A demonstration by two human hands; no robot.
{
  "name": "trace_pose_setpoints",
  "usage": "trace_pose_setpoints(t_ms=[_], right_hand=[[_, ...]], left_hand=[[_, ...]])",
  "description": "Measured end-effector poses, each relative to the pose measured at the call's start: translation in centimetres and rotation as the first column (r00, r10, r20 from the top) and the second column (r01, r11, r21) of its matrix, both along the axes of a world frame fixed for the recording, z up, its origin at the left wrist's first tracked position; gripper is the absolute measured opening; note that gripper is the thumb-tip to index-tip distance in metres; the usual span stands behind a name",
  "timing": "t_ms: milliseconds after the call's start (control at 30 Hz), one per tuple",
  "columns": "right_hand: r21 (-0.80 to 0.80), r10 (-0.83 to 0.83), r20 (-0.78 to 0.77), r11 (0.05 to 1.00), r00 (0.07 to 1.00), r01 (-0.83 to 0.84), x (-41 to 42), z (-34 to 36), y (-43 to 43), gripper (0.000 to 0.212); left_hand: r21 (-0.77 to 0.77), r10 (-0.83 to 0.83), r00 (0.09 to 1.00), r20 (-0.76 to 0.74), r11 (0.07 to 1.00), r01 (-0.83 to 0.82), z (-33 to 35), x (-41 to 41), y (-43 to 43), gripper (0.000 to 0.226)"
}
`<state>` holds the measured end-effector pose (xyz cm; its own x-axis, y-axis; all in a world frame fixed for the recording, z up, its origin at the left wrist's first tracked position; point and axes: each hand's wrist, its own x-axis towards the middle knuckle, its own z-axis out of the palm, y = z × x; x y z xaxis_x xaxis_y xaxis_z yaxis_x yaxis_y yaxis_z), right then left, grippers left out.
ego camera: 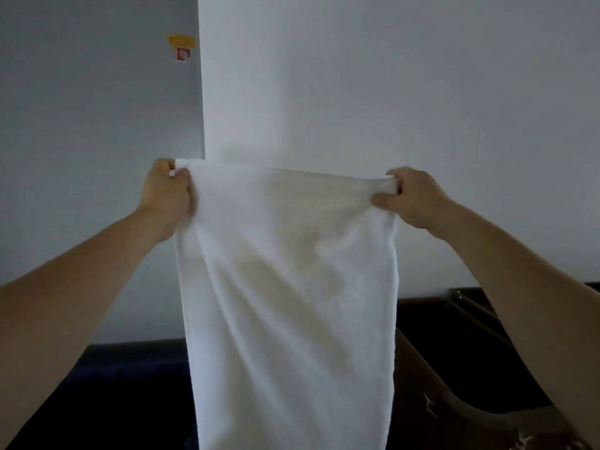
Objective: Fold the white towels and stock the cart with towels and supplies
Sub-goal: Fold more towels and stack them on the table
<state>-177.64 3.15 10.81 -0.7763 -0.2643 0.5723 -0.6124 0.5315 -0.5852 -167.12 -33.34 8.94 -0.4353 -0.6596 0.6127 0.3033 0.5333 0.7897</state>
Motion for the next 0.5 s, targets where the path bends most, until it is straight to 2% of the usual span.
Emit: trace_pose_setpoints(t_ms=[33, 67, 167, 267, 300, 367, 433, 500], right_hand=[[0.065, -0.043, 0.003, 0.997, 0.999, 0.043, 0.2, 0.0, 0.1, 0.039], [0.062, -0.062, -0.005, 0.996, 0.998, 0.062, 0.2, 0.0, 0.4, 0.035], [-0.193, -0.052, 0.012, 0.98, 0.999, 0.053, 0.5, -0.8, 0.9, 0.028], [-0.402, 0.145, 0.269, 0.915, 0.952, -0.026, 1.1, -2.8, 0.5, 0.016], [-0.466, 0.204, 0.304, 0.884, 0.931, -0.042, 1.2, -3.3, 0.4, 0.015], [-0.586, 0.231, 0.262, 0.81, 0.937, -0.036, 1.1, -3.5, 0.5, 0.015], [-0.609, 0.167, 0.224, 0.793, 0.96, 0.004, 0.6, -3.8, 0.6, 0.017], [-0.538, 0.1, 0.218, 0.843, 0.971, 0.034, 0.0, -4.2, 0.5, 0.02]], left_hand=[[-0.017, 0.021, 0.999, 0.047, 1.0, -0.02, -0.8, -0.1, 0.4, 0.017], [-0.056, 0.05, 0.996, 0.071, 0.997, -0.046, -1.6, 0.0, 0.7, 0.021], [-0.165, 0.099, 0.995, -0.015, 0.981, -0.1, -2.6, 0.5, 2.2, 0.027], [-0.115, 0.104, 0.992, -0.076, 0.987, -0.113, -3.1, 0.4, 3.7, 0.027], [-0.104, 0.087, 0.992, -0.087, 0.99, -0.096, -3.4, 0.2, 4.1, 0.025], [-0.085, 0.034, 0.992, -0.119, 0.995, -0.044, -3.7, -0.3, 4.5, 0.02], [-0.011, -0.028, 0.985, -0.168, 1.0, 0.027, -3.4, -0.4, 4.5, 0.018], [0.036, -0.086, 0.985, -0.152, 0.995, 0.092, -3.2, -0.3, 4.5, 0.019]])
